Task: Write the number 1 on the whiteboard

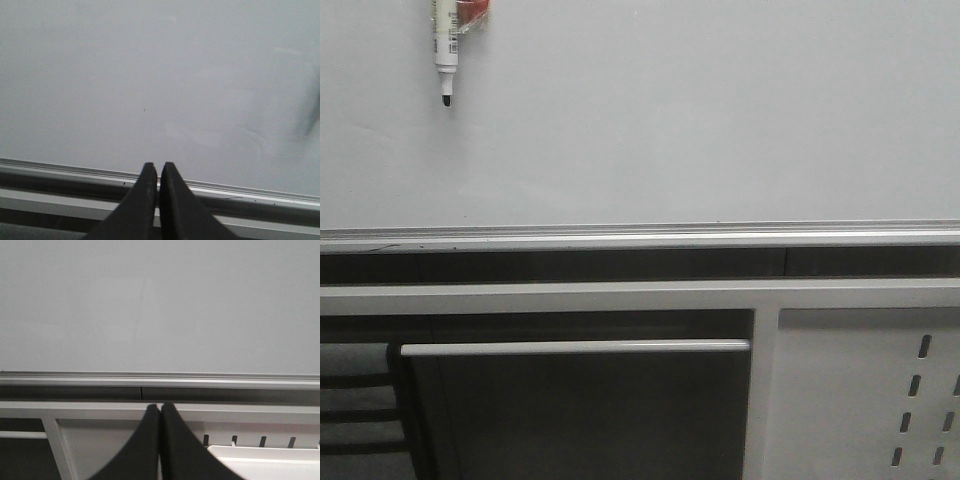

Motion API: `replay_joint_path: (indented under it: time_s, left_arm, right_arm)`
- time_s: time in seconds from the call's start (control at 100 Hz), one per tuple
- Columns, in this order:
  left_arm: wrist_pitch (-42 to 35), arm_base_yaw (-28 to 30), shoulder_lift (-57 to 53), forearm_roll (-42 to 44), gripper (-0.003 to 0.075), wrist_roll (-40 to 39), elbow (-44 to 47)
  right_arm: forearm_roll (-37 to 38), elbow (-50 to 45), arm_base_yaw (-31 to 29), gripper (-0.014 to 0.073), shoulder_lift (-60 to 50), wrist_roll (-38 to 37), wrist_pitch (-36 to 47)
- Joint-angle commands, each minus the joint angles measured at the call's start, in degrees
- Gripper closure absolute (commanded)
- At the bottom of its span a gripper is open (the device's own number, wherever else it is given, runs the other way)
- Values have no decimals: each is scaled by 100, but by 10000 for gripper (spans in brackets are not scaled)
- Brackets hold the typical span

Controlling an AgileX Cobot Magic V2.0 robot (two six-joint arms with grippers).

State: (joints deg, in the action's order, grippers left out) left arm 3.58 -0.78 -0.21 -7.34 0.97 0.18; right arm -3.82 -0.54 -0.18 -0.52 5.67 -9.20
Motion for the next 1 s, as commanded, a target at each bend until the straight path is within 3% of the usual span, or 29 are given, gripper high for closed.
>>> replay_joint_path:
  time_s: [0.0,0.72,0.99]
  left_arm:
    - [-405,4,-126,-27,741,-58,239]
    - [-418,4,-126,-27,741,-58,239]
    - [-514,4,-126,-27,741,-58,239]
  right_arm:
    - [16,-155,-37,657,-103,4,467]
    - [16,-155,-37,657,-103,4,467]
    - [-558,-155,-37,657,-103,4,722]
